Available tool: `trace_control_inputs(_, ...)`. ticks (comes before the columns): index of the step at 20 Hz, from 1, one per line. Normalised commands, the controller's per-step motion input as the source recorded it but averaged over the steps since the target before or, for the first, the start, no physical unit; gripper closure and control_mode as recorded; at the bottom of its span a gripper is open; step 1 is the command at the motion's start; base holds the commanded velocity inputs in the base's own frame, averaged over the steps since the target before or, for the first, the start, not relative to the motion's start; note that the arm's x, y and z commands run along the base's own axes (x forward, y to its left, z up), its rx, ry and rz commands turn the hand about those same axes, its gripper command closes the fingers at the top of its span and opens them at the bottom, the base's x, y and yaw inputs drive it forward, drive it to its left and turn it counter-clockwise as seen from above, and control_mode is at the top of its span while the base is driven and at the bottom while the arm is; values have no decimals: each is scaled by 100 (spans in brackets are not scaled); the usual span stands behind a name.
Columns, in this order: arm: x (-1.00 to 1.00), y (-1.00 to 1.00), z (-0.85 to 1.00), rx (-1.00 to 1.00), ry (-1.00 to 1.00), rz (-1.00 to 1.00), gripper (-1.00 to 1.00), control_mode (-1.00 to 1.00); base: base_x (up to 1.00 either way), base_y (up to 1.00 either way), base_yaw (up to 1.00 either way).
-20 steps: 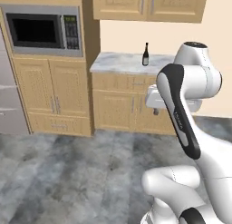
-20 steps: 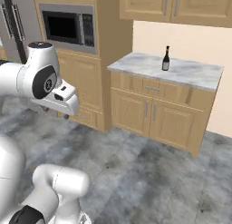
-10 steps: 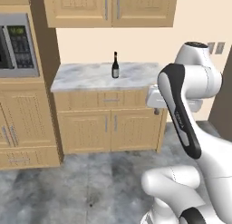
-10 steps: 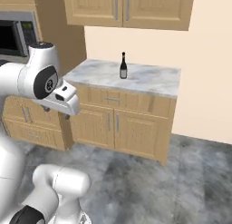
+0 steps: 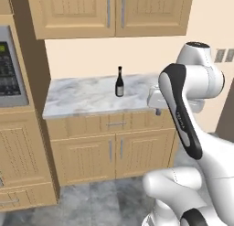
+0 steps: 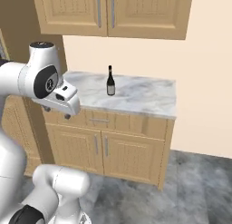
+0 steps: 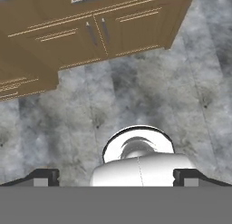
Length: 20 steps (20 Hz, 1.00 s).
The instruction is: Place the drinks on the dining counter in a tight cluster.
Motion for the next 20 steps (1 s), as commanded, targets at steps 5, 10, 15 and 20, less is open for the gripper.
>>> trace_control_inputs(5, 0, 0, 0, 0, 0, 0, -100, 100, 95, 1, -9)
trace_control_inputs(10, 0, 0, 0, 0, 0, 0, -100, 100, 69, 23, -13)
trace_control_inputs(15, 0, 0, 0, 0, 0, 0, -100, 100, 59, 45, -17)
trace_control_inputs(20, 0, 0, 0, 0, 0, 0, -100, 100, 71, 42, -16)
